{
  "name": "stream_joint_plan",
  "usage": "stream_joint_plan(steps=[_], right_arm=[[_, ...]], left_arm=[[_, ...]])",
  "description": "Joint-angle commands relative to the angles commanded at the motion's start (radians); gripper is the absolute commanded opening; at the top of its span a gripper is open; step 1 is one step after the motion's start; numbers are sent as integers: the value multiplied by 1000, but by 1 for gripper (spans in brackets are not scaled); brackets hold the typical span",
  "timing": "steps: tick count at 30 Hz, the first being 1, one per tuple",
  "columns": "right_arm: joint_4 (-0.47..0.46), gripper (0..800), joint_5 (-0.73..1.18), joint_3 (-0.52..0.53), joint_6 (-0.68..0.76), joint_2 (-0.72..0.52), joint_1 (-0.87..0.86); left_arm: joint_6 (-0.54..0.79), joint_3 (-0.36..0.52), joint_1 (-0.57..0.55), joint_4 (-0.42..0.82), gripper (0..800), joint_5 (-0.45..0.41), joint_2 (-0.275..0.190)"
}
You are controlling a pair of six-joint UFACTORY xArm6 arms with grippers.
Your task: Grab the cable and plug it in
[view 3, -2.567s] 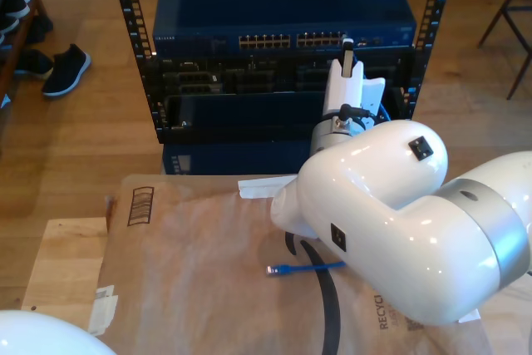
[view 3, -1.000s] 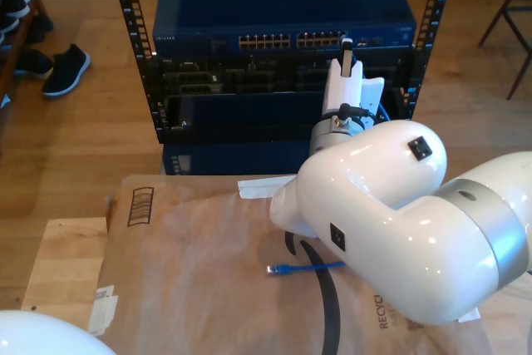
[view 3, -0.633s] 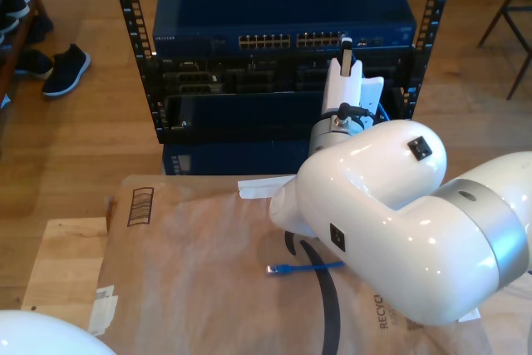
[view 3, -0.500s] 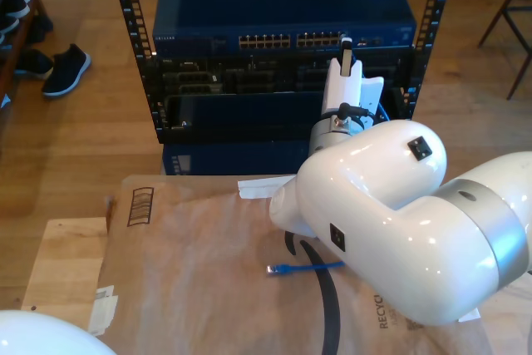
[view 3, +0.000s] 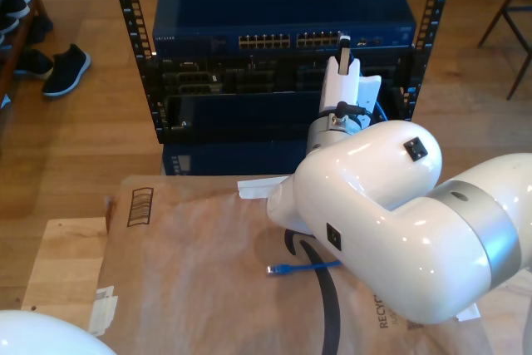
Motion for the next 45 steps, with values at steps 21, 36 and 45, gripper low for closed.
stream_joint_plan(steps=[21,36,45], right_arm=[[-2,0,3,-2,2,0,-6],[-17,0,11,-2,5,0,-5],[-23,0,18,-31,3,12,-5]], left_arm=[[0,2,0,0,800,0,0],[0,2,2,0,800,0,0],[0,2,2,0,800,0,0]])
